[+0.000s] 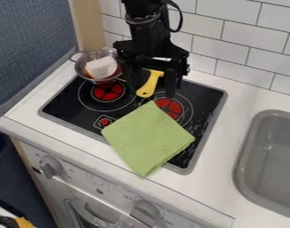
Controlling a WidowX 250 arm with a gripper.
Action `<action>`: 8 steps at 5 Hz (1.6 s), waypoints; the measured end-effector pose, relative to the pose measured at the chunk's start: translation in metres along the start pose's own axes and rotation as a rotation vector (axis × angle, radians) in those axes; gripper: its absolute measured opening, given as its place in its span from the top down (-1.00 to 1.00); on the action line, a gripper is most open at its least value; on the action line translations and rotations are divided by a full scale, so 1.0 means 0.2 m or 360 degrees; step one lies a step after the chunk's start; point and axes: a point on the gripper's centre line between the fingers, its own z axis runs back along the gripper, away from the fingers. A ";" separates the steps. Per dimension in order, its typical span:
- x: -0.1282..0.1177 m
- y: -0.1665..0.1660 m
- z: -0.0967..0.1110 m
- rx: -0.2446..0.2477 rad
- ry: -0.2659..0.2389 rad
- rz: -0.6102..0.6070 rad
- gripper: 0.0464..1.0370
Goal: Take the sushi out of the pot
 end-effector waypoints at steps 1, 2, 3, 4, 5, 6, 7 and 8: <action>-0.01 0.01 -0.03 -0.0002 0.0038 0.0003 -0.92; 0.01 0.11 -0.05 -0.0012 0.0071 0.0040 -0.92; 0.14 0.33 -0.03 -0.0023 -0.0002 0.0108 -0.92; 0.29 0.52 -0.09 0.0050 -0.0021 0.0122 -0.92; 0.39 0.65 -0.19 0.0107 0.0008 0.0088 -0.92; 0.46 0.72 -0.21 0.0150 0.0018 0.0116 -0.92; 0.52 0.76 -0.21 0.0187 0.0018 0.0103 -0.92; 0.50 0.76 -0.20 0.0182 0.0049 0.0100 -0.92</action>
